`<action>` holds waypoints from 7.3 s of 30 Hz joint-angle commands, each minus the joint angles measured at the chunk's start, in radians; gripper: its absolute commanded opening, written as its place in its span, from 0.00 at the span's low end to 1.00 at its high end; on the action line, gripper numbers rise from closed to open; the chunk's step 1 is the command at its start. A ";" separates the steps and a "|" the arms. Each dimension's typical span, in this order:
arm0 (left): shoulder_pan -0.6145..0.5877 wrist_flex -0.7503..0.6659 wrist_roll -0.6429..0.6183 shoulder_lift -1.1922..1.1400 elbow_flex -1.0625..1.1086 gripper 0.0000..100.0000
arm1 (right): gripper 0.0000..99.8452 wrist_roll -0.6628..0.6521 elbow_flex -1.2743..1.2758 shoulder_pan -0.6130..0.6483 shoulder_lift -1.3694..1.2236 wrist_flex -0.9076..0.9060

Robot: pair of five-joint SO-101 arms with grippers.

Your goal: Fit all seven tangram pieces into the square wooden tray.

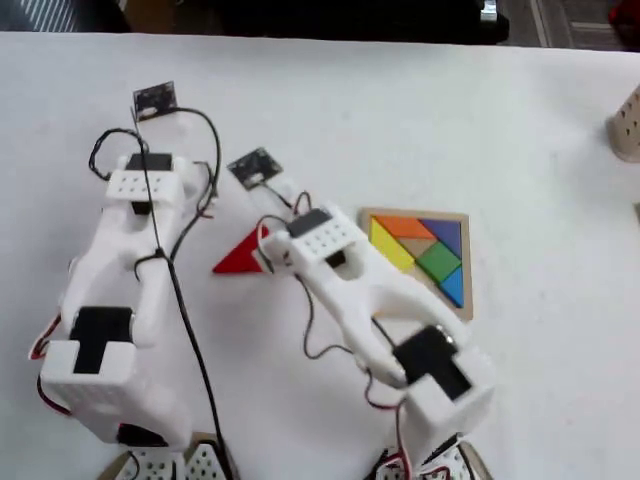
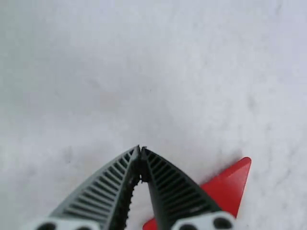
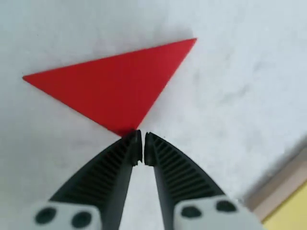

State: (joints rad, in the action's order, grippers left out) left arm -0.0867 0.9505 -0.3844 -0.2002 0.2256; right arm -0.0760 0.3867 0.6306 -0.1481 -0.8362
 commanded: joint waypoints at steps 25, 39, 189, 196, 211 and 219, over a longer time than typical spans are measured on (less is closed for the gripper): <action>0.174 -0.041 0.655 -0.021 0.052 0.24 | 0.02 -0.121 0.384 -0.492 0.598 -0.027; 0.168 0.068 0.741 -0.027 0.023 0.37 | 0.02 -0.212 0.445 -0.595 0.598 -0.036; 0.147 0.118 0.635 -0.182 -0.092 0.32 | 0.02 -0.215 0.488 -0.562 0.587 0.041; 0.147 0.112 0.643 -0.182 -0.092 0.22 | 0.02 -0.215 0.488 -0.562 0.587 0.041; 0.147 0.118 0.643 -0.182 -0.092 0.22 | 0.02 -0.215 0.488 -0.562 0.587 0.041; 0.133 0.133 0.644 -0.182 -0.095 0.22 | 0.02 -0.215 0.488 -0.562 0.587 0.041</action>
State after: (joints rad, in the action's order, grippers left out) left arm 0.0790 1.0656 0.2309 -0.4196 0.1304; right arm -0.2785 0.8823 0.0629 0.4104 -0.8163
